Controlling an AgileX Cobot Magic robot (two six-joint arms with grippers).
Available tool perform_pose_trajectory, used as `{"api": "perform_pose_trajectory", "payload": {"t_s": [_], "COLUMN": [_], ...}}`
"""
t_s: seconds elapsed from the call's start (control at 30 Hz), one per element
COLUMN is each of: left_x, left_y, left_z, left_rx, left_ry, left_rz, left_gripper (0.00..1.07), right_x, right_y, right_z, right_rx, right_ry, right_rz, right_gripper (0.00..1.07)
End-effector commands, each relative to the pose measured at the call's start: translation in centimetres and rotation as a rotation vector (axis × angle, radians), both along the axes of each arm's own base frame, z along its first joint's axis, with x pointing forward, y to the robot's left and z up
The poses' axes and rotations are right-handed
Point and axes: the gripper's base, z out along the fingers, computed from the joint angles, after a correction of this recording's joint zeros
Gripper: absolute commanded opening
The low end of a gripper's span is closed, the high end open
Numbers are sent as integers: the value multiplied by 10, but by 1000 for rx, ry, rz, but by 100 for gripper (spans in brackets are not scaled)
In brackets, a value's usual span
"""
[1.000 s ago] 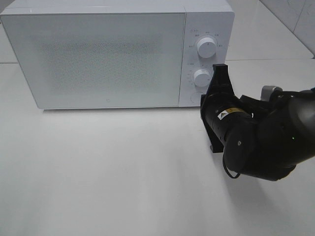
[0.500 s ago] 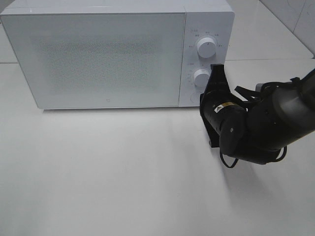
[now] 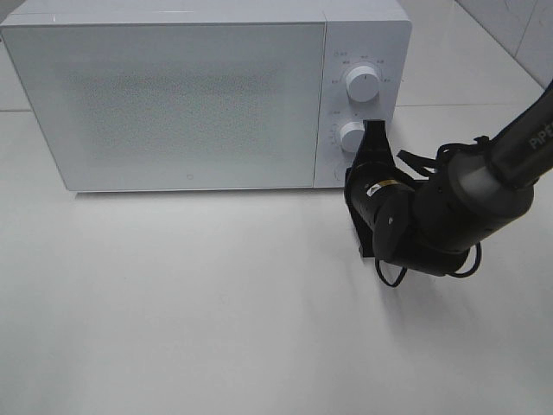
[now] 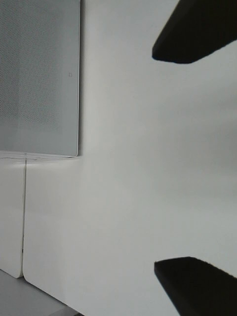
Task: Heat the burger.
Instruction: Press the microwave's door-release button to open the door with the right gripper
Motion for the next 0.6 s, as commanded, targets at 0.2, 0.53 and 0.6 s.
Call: {"api": "perform_pose_trajectory", "payload": {"t_s": [0.2,0.53,0.6], "left_x": [-2,-2,-2], "left_y": [0,0,0], "left_z": [-1,-1,-1], "left_rx": [2,2,2], "left_ry": [-20,-20,-20], "left_rz": [2,2,2], "left_gripper": [100,100,100], "right_x": [9,15,20], "right_y": [4,5,9], "right_z": [4,7,5], "right_rx": [11,14,15], "right_ry": [-30,-75,-86], "right_rz": [6,-2,5], "right_gripper": [0,0,0]}}
